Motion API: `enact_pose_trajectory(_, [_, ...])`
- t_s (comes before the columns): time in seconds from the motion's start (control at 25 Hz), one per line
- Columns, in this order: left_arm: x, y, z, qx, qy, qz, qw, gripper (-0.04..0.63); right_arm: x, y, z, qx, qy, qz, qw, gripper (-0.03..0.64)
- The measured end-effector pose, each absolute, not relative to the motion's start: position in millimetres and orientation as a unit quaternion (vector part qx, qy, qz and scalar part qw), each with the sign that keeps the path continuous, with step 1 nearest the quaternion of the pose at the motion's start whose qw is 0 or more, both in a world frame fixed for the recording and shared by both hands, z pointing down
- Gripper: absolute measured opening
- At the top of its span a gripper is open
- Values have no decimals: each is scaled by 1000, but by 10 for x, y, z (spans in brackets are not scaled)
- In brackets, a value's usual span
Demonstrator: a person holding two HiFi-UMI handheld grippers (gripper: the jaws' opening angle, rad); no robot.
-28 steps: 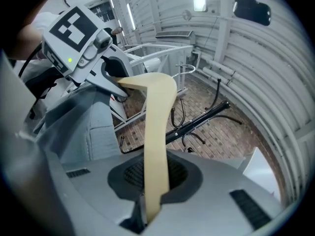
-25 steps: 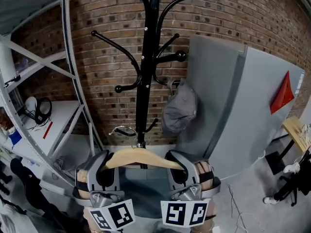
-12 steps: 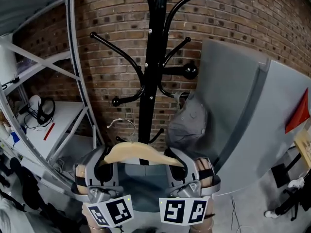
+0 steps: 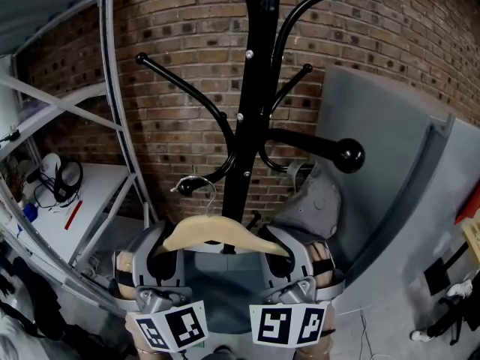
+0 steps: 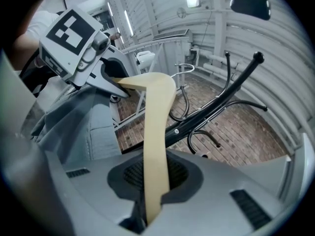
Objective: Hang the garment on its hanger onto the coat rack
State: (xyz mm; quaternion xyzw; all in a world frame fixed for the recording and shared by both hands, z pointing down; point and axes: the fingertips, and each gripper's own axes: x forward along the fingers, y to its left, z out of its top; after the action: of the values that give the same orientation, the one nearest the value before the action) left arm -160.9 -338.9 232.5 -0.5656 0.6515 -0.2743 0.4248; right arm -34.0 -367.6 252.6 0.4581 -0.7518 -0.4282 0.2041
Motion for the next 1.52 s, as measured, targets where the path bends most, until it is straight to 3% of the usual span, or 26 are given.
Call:
enact_pose_trajectory(0.92, [-1649, -4263, 2884, -628, 594, -305, 399, 81, -366, -4313, 3073, 486, -746, -360, 280, 46])
enact_pose_trajectory(1.52, [-1594, -4325, 3050, -664, 576, -273, 392, 81, -327, -4358, 3264, 491, -749, -337, 289, 46])
